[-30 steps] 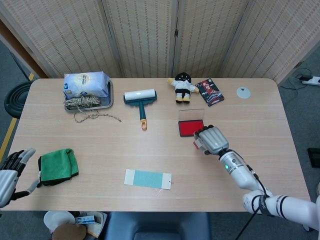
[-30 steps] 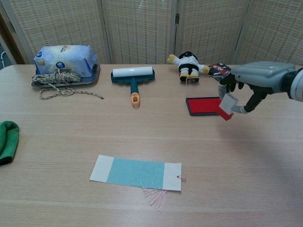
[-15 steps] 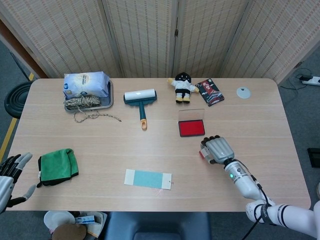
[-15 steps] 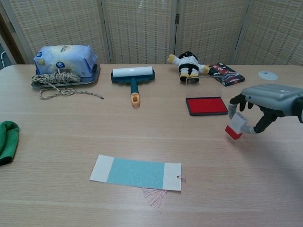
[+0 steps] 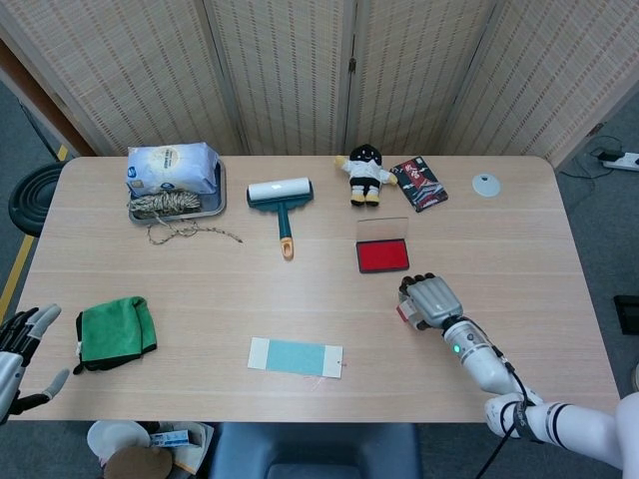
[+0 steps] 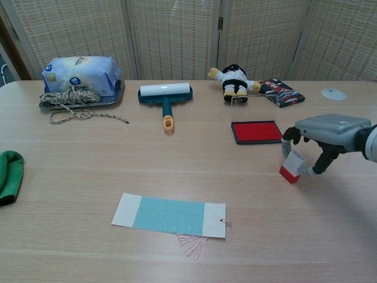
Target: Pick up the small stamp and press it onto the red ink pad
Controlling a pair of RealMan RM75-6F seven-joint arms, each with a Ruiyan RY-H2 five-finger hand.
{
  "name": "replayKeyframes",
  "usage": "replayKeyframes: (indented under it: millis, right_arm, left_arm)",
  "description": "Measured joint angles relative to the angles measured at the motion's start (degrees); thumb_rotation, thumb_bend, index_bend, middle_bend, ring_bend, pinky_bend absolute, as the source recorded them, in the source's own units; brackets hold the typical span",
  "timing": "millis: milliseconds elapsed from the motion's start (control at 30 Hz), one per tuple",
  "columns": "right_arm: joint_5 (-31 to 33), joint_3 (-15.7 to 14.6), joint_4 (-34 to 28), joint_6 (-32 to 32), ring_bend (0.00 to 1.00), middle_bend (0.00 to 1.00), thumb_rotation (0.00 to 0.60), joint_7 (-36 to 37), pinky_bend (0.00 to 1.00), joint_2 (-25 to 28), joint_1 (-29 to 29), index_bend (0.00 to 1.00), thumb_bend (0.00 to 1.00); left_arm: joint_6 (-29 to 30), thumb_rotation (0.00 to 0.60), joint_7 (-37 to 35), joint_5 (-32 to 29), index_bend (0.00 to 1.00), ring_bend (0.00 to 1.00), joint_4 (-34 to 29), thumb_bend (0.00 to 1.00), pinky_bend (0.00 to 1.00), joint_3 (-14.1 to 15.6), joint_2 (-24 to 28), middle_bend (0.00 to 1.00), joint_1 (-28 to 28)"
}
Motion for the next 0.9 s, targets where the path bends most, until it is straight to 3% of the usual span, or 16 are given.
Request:
replayKeyframes:
  millis: [733, 800, 900]
  right_arm:
    - [2.67, -0.40, -0.93, -1.42, 0.19, 0.19, 0.600, -3.42, 0.20, 0.14, 1.01, 0.49, 0.28]
    - [2.85, -0.33, -1.35, -1.35, 0.18, 0.18, 0.600, -3.53, 0.18, 0.24, 1.07, 0.45, 0.27]
    - [2.43, -0.21, -2.58, -0.82, 0.16, 0.16, 0.600, -3.47, 0.14, 1.19, 1.06, 0.30, 0.24]
  left_arm:
    - [1.84, 0.600, -1.59, 0.56, 0.00, 0.00, 0.42, 0.34, 0.01, -0.26, 0.35, 0.00, 0.82]
    - [1.99, 0.600, -1.67, 0.65, 0.00, 0.00, 0.49, 0.34, 0.01, -0.26, 0.38, 0.00, 0.89]
    - [2.06, 0.600, -1.65, 0.68, 0.00, 0.00, 0.61, 0.34, 0.01, -0.32, 0.31, 0.00, 0.91]
